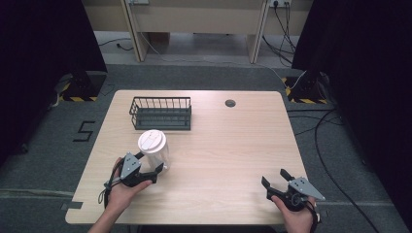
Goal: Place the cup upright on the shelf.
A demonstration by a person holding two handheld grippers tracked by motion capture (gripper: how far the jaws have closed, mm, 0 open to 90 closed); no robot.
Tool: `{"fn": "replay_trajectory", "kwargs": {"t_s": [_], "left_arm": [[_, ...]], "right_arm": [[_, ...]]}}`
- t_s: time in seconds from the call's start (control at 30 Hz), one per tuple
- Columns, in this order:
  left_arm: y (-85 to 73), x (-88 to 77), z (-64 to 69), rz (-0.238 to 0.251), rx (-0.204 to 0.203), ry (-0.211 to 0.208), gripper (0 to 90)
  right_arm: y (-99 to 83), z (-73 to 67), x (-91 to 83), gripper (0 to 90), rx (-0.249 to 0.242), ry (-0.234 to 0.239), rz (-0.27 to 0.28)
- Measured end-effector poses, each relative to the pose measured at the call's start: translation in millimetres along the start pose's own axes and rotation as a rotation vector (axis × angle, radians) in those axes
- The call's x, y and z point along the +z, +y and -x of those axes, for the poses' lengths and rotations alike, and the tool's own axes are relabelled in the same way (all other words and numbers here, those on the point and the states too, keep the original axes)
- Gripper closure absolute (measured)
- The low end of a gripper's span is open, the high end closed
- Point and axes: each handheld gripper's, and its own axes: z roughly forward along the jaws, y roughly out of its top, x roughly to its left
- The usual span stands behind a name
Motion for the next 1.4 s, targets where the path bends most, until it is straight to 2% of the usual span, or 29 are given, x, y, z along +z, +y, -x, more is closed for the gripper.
{"fn": "replay_trajectory", "kwargs": {"t_s": [0.47,0.93,1.17,1.4], "left_arm": [[1.1,14.3,1.2,0.008,-0.012,-0.001,14.5],[0.1,18.0,-0.4,0.019,-0.012,-0.017,15.7],[-0.7,18.0,-3.6,0.029,-0.03,-0.035,17.4],[-0.3,17.8,-3.2,0.026,-0.033,-0.031,17.7]], "right_arm": [[0.3,0.6,0.8,19.4,0.007,0.007,-0.01],[0.5,1.1,1.2,19.9,0.007,0.009,-0.013],[0.7,1.6,1.4,20.1,0.014,0.011,-0.015],[0.7,1.8,1.5,20.1,0.016,0.014,-0.017]]}}
